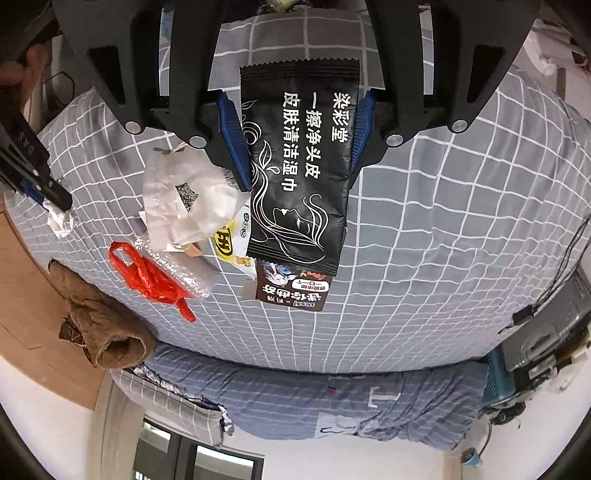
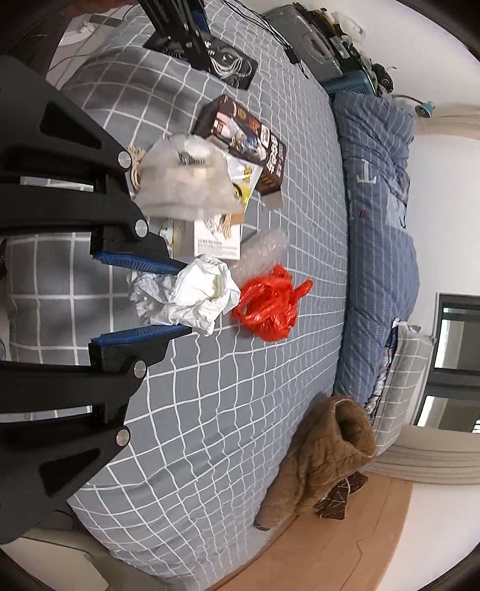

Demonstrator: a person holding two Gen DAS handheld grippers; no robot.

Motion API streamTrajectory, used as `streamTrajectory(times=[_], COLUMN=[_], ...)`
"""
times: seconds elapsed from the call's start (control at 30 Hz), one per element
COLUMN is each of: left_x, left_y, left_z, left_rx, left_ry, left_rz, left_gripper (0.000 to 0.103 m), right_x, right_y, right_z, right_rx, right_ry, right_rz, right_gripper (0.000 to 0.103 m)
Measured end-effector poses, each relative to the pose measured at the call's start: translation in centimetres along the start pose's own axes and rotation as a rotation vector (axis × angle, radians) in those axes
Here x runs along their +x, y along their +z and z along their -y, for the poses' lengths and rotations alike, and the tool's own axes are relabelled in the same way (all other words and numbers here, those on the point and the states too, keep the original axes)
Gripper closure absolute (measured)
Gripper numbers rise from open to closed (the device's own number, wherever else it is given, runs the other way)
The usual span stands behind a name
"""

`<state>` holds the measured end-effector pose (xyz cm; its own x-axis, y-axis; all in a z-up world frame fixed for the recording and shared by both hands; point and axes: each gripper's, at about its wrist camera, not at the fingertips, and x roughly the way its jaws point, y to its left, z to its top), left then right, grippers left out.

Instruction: Collect trash

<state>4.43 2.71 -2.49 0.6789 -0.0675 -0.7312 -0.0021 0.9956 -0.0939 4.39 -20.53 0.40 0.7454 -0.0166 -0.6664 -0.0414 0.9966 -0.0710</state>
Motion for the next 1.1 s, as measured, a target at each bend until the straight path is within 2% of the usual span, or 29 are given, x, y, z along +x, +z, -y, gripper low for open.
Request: streamTrajectory(times=[0.47,1.1], left_x=[-2.1,-6.8], left_y=[-2.1,-5.6], left_z=[0.1,0.8], left_rx=[-0.022,0.003], left_ry=[-0.036,-0.022], left_rz=[-0.019,0.014], left_gripper=[0.055,0.055], right_x=[-3.1,-7.4], right_y=[-1.9,-6.3], right_z=[-3.4,-5.5], right_rx=[-0.046,-0.042], right_ry=[0.038,0.072], right_rz=[-0.003,-0.034], right_gripper=[0.077,0.077])
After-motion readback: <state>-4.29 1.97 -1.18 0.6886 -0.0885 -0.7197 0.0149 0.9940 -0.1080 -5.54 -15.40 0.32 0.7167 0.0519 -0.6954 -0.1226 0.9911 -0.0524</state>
